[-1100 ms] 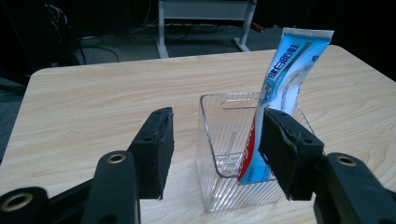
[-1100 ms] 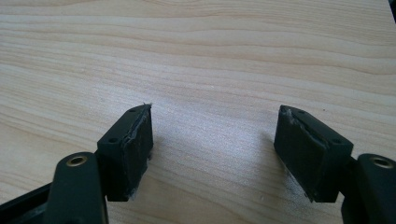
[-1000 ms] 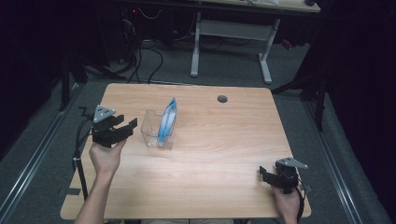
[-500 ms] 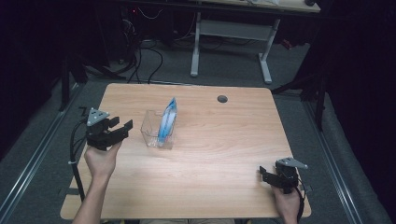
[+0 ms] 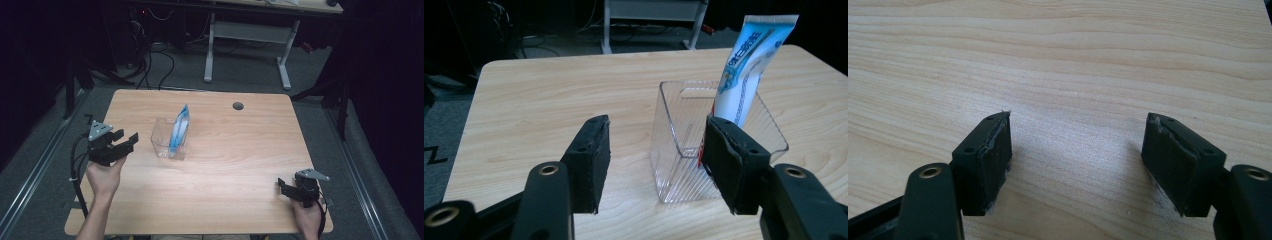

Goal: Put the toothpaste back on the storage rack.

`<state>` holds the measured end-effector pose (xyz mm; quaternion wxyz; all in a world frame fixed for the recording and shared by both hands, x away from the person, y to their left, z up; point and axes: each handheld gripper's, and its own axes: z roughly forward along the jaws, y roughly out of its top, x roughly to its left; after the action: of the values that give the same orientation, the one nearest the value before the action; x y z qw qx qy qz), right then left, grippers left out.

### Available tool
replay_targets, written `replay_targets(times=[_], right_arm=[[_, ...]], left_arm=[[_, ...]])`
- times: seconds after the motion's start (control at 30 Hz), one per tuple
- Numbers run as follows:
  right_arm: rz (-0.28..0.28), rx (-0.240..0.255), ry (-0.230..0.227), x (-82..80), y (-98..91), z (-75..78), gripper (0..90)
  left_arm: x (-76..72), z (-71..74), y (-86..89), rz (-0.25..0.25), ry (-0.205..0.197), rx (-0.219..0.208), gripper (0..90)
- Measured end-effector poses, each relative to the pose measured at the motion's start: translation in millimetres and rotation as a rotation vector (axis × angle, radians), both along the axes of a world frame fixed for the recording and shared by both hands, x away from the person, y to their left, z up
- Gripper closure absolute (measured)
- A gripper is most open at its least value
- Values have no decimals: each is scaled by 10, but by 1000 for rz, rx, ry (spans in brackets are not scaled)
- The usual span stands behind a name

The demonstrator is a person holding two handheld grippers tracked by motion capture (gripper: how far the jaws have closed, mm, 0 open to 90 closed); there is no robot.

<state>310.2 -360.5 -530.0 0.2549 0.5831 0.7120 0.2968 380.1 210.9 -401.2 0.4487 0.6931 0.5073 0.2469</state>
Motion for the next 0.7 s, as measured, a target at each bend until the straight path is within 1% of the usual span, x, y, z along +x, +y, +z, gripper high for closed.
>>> replay_targets(times=[0.07, 0.7], right_arm=[[0, 0, 0, 0, 0, 0, 283], [0, -1, -1, 1, 0, 0, 283]], left_arm=[[-8, -14, 5, 0, 3, 7, 448], [-117, -179, 139, 31, 25, -11, 447]])
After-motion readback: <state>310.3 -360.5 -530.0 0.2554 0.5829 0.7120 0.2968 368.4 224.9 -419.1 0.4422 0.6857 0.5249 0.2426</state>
